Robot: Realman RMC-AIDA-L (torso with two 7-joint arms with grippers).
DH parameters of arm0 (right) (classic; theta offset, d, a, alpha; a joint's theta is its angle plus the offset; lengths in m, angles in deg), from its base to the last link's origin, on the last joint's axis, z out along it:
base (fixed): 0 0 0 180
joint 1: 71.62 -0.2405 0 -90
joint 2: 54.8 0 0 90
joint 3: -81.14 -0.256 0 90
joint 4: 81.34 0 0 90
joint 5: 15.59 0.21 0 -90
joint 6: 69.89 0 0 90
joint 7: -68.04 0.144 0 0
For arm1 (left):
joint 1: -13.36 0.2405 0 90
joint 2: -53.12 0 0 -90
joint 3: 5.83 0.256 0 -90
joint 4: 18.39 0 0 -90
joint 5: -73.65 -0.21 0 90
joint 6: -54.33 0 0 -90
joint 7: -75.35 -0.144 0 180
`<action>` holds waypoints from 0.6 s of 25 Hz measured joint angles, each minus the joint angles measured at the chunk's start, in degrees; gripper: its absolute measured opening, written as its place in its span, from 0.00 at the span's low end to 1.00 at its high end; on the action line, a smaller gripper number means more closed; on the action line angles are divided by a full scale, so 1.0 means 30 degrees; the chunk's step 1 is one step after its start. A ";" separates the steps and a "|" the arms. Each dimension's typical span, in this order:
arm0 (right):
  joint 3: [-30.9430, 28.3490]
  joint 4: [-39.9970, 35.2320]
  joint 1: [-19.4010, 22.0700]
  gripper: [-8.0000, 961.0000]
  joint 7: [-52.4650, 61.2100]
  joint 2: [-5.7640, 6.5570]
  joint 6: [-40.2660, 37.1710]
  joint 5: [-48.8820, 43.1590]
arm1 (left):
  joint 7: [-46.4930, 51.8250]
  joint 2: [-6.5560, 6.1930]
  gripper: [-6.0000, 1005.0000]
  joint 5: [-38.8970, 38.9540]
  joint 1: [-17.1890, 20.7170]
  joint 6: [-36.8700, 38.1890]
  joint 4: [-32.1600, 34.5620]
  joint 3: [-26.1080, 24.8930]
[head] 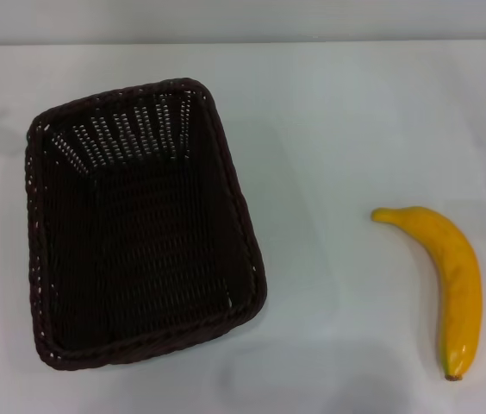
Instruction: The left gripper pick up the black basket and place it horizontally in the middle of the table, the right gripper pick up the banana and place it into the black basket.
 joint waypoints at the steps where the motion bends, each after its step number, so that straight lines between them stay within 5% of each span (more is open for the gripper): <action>1: 0.0004 -0.0031 -0.0006 0.83 0.0178 -0.0009 0.0023 0.0000 | -0.0103 0.0009 0.87 -0.0478 -0.0319 0.0216 0.0003 0.0012; 8: 0.0016 -0.0081 0.0101 0.83 0.1608 -0.0025 0.0074 -0.0036 | -0.1626 -0.0012 0.87 -0.1274 -0.1556 0.0683 -0.0752 0.0364; 15: 0.0044 -0.0287 0.0292 0.83 0.2643 -0.0024 0.0682 -0.0133 | -0.1767 0.0025 0.87 -0.2585 -0.2124 0.1119 -0.0927 0.2645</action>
